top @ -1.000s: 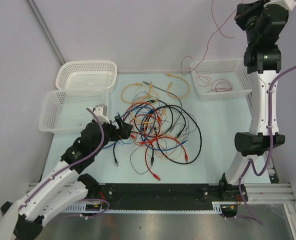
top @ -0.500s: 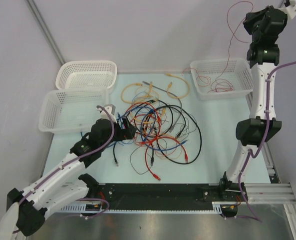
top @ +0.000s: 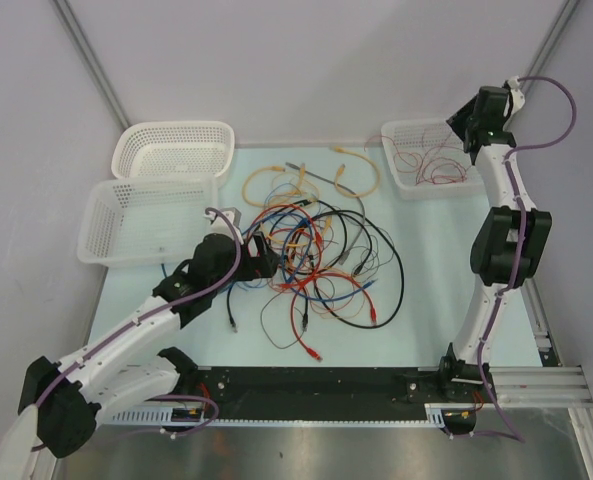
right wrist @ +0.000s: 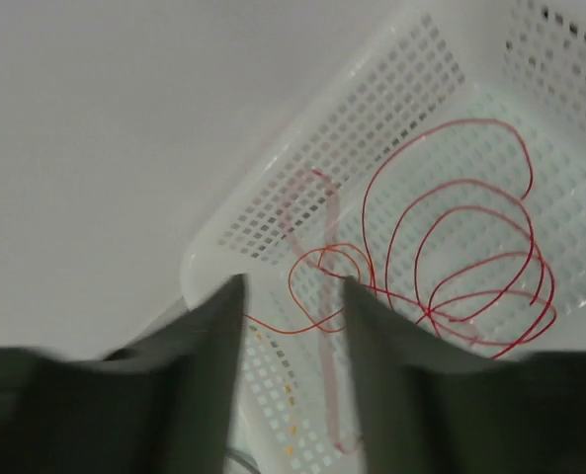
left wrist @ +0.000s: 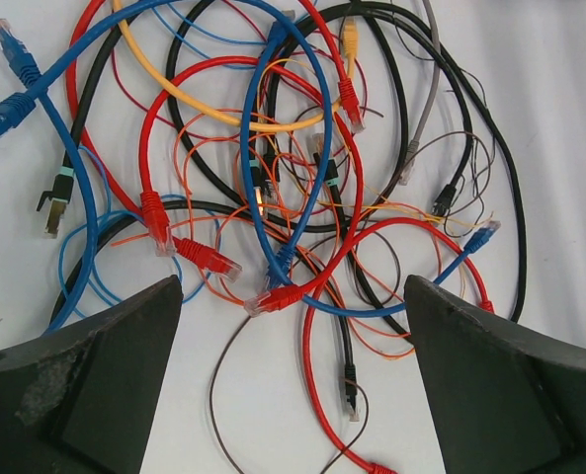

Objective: Untangle the cables

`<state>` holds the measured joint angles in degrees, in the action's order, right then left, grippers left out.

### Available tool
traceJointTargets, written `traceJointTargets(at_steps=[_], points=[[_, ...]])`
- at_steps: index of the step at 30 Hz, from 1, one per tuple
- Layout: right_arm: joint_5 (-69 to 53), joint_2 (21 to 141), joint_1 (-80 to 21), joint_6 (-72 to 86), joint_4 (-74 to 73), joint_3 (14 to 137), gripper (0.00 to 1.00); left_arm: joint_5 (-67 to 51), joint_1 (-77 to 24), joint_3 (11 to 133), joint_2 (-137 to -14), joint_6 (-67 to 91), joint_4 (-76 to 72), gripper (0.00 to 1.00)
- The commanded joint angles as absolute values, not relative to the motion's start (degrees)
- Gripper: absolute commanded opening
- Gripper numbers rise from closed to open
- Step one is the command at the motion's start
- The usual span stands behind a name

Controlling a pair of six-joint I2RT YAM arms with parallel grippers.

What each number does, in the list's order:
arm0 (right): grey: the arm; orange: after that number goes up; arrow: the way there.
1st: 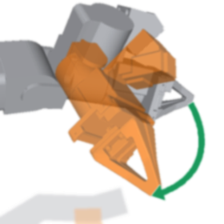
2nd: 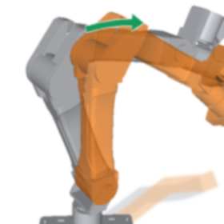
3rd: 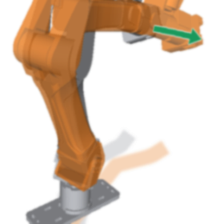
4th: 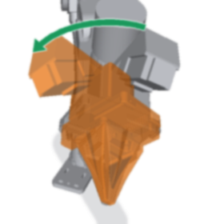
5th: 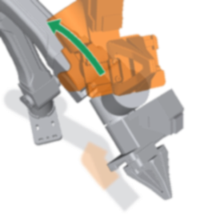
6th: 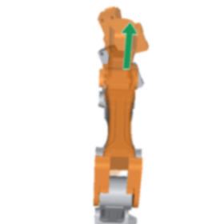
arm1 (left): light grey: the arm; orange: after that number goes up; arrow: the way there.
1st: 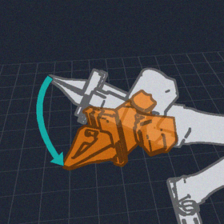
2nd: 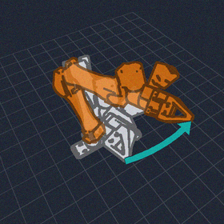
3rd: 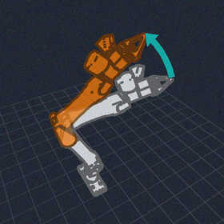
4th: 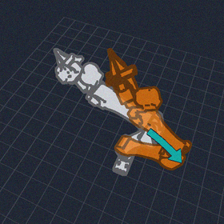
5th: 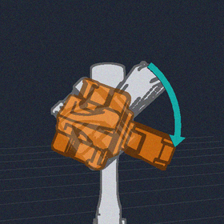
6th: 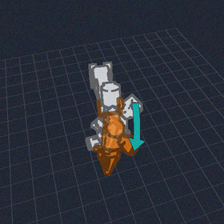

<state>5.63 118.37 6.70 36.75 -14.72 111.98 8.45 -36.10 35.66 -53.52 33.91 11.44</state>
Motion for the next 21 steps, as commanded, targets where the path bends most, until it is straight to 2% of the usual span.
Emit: traceJointTargets(at_steps=[1, 4, 5, 8, 11, 14, 17, 18, 21], points=[[7.6, 116.4, 6.2, 33.9, -15.1, 114.8, 0.78, 6.5, -36.0, 35.7, -53.4, 35.4, 9.1, 1.0], [9.3, 111.9, 3.4, 31.7, -12.9, 112.7, 0.94, 6.5, -36.0, 35.7, -52.4, 35.4, 9.6, 1.0], [9.9, 110.6, 2.4, 31.0, -12.0, 112.2, 0.95, 6.8, -36.0, 35.7, -52.0, 35.3, 9.5, 0.99], [10.9, 106.0, -3.1, 29.1, -13.3, 110.9, 0.95, 6.9, -36.0, 35.9, -50.7, 35.2, 9.5, 1.0], [11.9, 98.8, -9.8, 27.8, -12.0, 102.6, 0.92, 6.2, -36.0, 36.4, -49.7, 35.2, 9.8, 1.0], [10.6, 90.8, -15.9, 29.8, -9.5, 88.1, 0.88, 5.3, -36.0, 36.3, -48.3, 35.7, 10.5, 0.99], [9.5, 86.4, -21.7, 32.3, -13.3, 78.8, 0.76, 3.8, -36.0, 35.5, -46.3, 36.8, 11.5, 0.99], [9.8, 85.5, -23.5, 32.1, -15.7, 77.1, 0.65, 3.1, -36.0, 35.2, -45.9, 36.9, 11.8, 0.99], [15.5, 80.1, -33.5, 30.2, -17.8, 69.4, 0.46, 3.0, -36.0, 34.8, -43.7, 36.6, 13.4, 0.98]])
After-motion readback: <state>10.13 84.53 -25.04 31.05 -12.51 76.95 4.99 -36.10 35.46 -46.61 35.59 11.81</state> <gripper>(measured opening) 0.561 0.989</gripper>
